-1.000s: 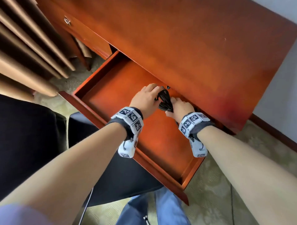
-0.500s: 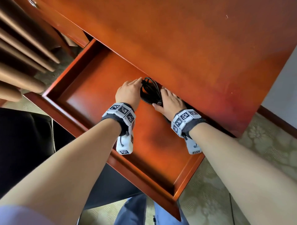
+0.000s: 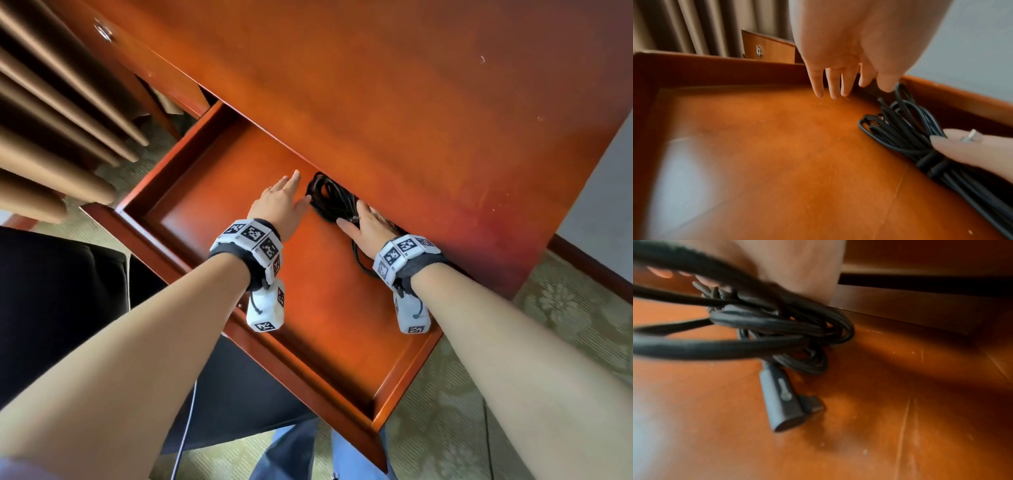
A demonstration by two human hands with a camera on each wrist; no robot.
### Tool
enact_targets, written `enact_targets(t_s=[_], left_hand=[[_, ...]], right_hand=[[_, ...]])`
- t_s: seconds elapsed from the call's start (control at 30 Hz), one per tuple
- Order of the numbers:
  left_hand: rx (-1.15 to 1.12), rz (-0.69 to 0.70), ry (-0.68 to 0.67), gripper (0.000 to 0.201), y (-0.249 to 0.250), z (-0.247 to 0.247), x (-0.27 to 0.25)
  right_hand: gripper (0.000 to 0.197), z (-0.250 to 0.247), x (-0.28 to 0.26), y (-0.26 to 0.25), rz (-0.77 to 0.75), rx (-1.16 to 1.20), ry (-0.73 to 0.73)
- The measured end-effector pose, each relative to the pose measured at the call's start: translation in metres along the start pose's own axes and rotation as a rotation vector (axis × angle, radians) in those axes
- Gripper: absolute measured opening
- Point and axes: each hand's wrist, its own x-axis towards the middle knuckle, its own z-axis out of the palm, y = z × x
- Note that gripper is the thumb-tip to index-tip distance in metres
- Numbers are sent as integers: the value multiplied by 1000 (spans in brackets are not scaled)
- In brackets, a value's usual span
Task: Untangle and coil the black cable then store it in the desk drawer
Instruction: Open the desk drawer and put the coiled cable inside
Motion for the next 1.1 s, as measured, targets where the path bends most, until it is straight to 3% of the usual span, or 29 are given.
enact_targets(t_s=[0.17, 0.33, 0.5, 0.6, 0.77, 0.87, 1.0, 1.1], left_hand=[[-1, 12, 26, 46, -23, -24, -26], [32, 3, -32, 47, -52, -20, -48], [110, 67, -367, 95, -63, -26, -82], [307, 46, -538, 102, -69, -24, -98], [617, 41, -728, 117, -78, -11, -110], [699, 107, -660, 118, -79, -7, -113], [697, 225, -496, 117, -83, -13, -116], [752, 266, -419, 126, -78, -17, -116]], right_hand=[[57, -5, -2, -6, 95, 262, 17], [36, 9, 2, -3, 154, 366, 189], [64, 16, 14, -6, 95, 44, 355], [87, 18, 5, -9, 140, -99, 396], [82, 12, -20, -13, 112, -169, 269], [76, 4, -42, -20, 47, -237, 263], [42, -5, -63, -24, -40, -187, 315], [33, -13, -73, -23, -111, -154, 391]])
